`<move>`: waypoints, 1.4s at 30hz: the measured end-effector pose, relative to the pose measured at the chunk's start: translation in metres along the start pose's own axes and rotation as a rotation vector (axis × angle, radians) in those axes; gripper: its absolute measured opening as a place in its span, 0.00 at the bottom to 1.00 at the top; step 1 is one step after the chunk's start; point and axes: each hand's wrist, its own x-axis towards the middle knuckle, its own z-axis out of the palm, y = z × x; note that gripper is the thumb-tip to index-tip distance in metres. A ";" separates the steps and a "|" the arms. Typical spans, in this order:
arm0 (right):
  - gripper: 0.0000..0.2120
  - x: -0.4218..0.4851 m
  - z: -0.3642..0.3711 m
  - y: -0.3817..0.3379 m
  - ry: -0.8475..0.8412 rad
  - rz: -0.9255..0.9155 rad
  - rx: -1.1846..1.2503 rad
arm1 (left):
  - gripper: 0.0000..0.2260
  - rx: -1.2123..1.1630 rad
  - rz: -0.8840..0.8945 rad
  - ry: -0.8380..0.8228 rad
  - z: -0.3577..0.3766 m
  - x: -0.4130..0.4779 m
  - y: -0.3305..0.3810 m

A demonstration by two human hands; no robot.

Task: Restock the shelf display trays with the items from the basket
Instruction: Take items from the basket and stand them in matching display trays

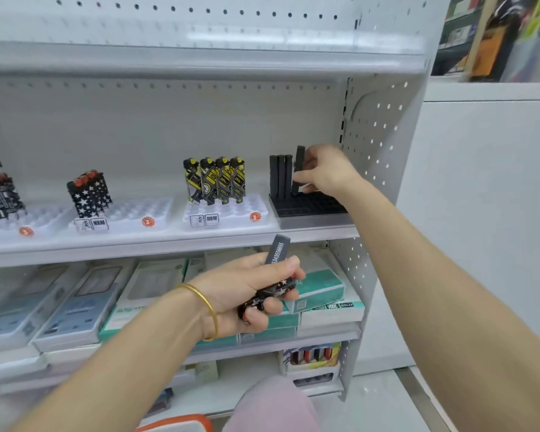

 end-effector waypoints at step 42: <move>0.09 -0.116 0.001 0.002 -0.167 -0.229 -0.021 | 0.13 -0.359 0.162 0.240 -0.011 -0.005 0.005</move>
